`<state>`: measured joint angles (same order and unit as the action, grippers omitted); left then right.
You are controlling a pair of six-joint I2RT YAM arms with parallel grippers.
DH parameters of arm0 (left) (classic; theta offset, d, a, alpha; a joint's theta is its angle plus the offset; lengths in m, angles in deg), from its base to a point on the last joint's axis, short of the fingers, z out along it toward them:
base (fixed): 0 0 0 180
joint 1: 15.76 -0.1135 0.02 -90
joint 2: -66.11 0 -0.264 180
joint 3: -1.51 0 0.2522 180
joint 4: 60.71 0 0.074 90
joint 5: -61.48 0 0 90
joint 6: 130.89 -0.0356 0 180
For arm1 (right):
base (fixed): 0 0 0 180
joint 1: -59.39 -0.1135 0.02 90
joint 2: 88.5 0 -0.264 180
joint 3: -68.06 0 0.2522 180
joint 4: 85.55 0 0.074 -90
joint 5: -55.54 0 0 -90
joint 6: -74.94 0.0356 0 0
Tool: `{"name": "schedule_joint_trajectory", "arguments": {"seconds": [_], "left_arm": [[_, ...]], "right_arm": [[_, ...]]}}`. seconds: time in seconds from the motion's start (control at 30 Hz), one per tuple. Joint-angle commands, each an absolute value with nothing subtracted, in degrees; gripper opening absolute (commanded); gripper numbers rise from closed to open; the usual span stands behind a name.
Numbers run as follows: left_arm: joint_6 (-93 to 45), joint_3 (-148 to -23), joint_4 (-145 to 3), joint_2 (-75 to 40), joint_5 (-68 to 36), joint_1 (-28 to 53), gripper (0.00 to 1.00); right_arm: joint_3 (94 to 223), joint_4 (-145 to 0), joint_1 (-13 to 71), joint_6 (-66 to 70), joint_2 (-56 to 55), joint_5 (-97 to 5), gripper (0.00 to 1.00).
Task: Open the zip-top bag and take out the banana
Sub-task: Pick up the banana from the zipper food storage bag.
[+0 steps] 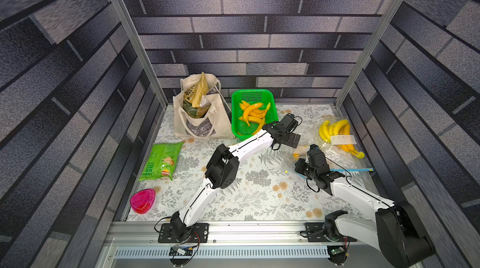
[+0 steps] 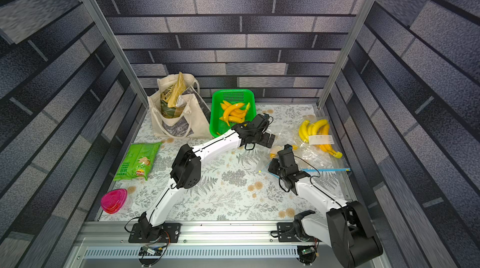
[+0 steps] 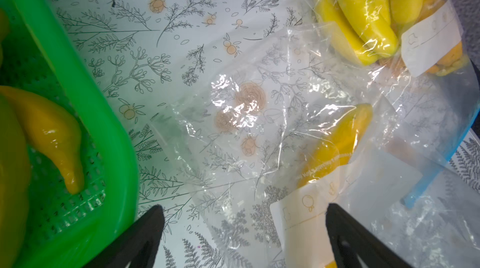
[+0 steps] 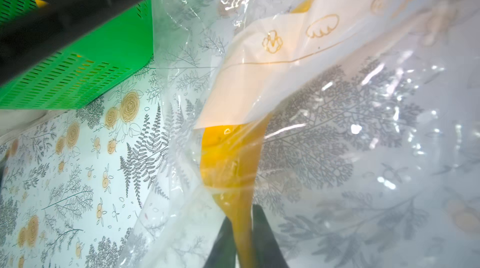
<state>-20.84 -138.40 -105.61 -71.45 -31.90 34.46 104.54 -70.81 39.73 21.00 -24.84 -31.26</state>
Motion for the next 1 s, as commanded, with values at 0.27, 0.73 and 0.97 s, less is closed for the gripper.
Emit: {"name": "schedule_joint_trajectory", "arguments": {"seconds": [0.27,0.73,0.97], "left_arm": [[-10.9,-137.6,-110.7,-74.6,-35.3,36.2,0.95],[-7.3,-145.7,-112.6,-82.9,-35.1,36.7,0.68],[-9.1,-154.5,-112.7,-86.6,-34.6,36.7,0.22]], "right_arm": [[102.4,-63.1,39.2,25.0,-29.4,-28.6,0.17],[101.2,-64.1,38.7,26.3,-29.5,-29.6,0.17],[100.6,-63.6,38.0,26.4,-32.0,-30.5,0.17]]}}
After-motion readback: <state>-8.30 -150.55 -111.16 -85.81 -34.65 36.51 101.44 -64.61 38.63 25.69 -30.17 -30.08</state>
